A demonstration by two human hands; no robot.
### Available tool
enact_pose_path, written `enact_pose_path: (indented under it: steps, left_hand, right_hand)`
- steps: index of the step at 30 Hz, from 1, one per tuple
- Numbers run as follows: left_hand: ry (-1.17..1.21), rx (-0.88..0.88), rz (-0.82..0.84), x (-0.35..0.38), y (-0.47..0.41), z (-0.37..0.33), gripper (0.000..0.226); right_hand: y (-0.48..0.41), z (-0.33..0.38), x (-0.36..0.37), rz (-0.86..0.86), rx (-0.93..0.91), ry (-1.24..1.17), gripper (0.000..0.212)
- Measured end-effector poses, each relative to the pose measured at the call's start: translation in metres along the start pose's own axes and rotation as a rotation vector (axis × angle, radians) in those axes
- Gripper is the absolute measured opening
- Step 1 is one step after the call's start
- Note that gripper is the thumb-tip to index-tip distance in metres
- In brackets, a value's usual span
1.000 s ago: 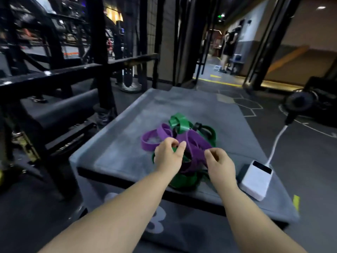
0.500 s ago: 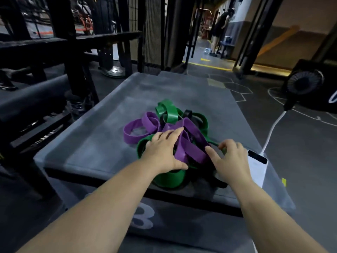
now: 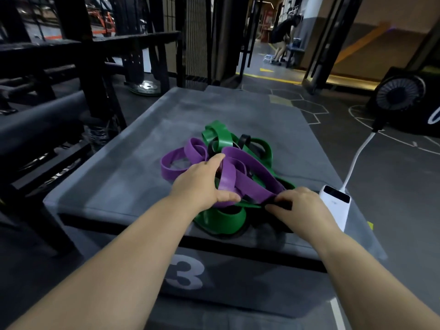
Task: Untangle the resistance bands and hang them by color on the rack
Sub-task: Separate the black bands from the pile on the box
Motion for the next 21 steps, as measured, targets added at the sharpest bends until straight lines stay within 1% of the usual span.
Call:
enact_pose_path:
  steps: [3,5,7,10,12,13,15,17,19,21]
  left_hand:
    - [-0.045,0.000,0.070,-0.008,0.004,0.004,0.117]
    - [-0.079,-0.002,0.042,-0.010,0.007,0.006,0.116]
    - [-0.142,-0.011,0.024,-0.010,0.007,0.010,0.115]
    - [-0.237,-0.066,0.111,-0.008,0.006,0.019,0.116]
    - [-0.184,-0.094,0.153,-0.005,0.005,0.023,0.113]
    - [-0.142,-0.097,0.147,-0.003,0.005,0.025,0.110]
    - [-0.102,-0.094,0.086,-0.001,0.004,0.026,0.101]
    - [-0.110,-0.082,0.014,0.003,0.003,0.026,0.093]
    - [-0.123,-0.053,-0.036,0.007,0.002,0.024,0.086]
    - [-0.102,-0.044,-0.102,0.009,-0.001,0.023,0.079]
  right_hand:
    - [0.002,0.006,0.002,-0.018,0.044,0.067,0.035]
    - [0.003,0.008,0.001,-0.032,0.084,0.122,0.043]
    - [0.004,0.009,-0.001,0.006,0.152,0.147,0.052]
    - [0.007,0.011,0.000,0.057,0.192,0.163,0.060]
    - [0.008,0.012,0.001,0.044,0.196,0.115,0.059]
    - [0.008,0.012,0.000,0.042,0.198,0.089,0.059]
    - [0.008,0.013,-0.003,0.054,0.210,0.057,0.058]
    - [0.008,0.015,-0.006,0.068,0.194,0.062,0.056]
    - [0.007,0.020,-0.007,0.053,0.153,0.031,0.047]
    - [0.005,0.024,-0.012,-0.020,0.123,-0.100,0.035]
Point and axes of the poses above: each hand's wrist, its own y-axis away from the middle knuckle, its own x-axis out of the palm, z = x × y, the point moved 1 cm from there along -y, towards the middle knuckle
